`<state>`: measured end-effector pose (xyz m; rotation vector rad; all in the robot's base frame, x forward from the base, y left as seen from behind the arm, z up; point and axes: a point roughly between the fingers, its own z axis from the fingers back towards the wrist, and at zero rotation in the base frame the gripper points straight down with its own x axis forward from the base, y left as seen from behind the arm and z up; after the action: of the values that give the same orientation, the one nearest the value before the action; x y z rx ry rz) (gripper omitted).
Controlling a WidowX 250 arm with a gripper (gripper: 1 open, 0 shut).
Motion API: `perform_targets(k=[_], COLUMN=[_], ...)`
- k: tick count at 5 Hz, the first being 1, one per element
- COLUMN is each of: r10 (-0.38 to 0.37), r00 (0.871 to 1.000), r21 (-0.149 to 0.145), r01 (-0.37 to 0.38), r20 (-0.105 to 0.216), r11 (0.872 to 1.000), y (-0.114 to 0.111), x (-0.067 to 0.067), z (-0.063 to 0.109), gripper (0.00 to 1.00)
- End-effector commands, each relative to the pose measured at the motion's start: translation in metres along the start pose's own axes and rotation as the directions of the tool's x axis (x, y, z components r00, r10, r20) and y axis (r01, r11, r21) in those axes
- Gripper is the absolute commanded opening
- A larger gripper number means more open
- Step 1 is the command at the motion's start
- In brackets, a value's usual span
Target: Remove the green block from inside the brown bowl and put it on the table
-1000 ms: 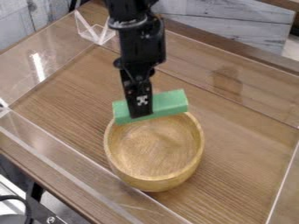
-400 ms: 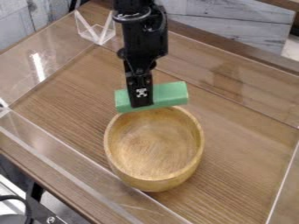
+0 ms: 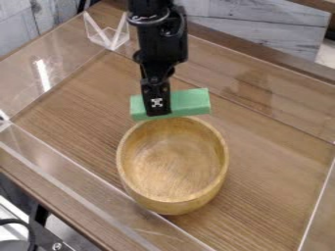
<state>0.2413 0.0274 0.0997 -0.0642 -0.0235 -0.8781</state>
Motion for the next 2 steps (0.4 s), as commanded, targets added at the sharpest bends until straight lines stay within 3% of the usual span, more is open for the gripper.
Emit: perform_targets(k=[1, 2], r10=[-0.028, -0.048], r00=[1.000, 0.999], r21=[0.052, 0.069], r01=[0.027, 0.047], r20=[0.013, 0.009], r11=[0.998, 0.997], y=[0.0066, 0.0095], x=[0.0012, -0.0008], z=[0.0047, 0.0016], gripper=[0.00, 0.00])
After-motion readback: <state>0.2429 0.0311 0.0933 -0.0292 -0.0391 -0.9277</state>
